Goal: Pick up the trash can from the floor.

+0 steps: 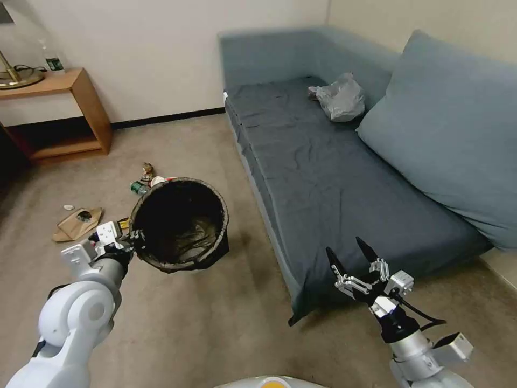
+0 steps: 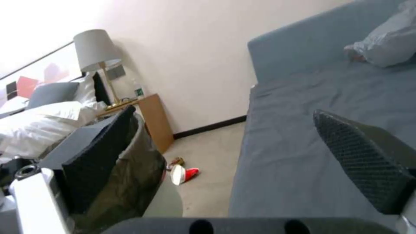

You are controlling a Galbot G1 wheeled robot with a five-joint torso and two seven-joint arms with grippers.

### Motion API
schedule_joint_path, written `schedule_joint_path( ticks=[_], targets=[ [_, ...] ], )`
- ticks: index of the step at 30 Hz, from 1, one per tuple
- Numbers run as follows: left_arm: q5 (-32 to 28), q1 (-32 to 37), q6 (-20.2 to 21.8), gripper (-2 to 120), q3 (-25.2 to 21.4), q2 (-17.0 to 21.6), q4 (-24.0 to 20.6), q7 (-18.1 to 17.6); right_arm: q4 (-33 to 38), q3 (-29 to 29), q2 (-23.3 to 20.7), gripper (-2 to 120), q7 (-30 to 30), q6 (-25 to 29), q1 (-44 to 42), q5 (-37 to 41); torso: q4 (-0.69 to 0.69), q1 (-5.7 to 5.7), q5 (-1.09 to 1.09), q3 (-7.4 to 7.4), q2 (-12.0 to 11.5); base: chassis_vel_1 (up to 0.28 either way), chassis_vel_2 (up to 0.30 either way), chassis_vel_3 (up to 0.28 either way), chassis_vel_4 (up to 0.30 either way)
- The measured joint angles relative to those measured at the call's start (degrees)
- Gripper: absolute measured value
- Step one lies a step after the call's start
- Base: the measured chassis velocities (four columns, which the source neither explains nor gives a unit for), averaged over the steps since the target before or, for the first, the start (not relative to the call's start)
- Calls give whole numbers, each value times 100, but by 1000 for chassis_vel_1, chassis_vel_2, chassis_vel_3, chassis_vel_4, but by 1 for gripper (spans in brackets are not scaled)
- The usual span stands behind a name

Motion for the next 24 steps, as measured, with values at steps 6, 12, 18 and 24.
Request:
schedule_joint_path(
  ticks=[6, 12, 18, 24],
  targets=[
    [-3, 17, 9, 2, 20, -41, -78, 2, 37, 9, 9, 100, 4, -14, 19, -8, 0, 0, 0, 0, 0, 0, 0, 0, 0],
    [19, 9, 9, 2, 61, -42, -36, 21, 24, 29, -1, 100, 10, -14, 38, -11, 0, 0, -1, 0, 0, 0, 0, 0, 0],
    [37, -28, 9, 2, 82, -7, -8, 30, -36, 37, -22, 100, 18, -14, 79, -11, -1, 0, 0, 0, 0, 0, 0, 0, 0],
    [40, -24, 9, 2, 90, -9, -8, 31, -64, 43, -52, 100, 30, -16, 123, -8, 0, 0, 0, 0, 0, 0, 0, 0, 0]
  ],
)
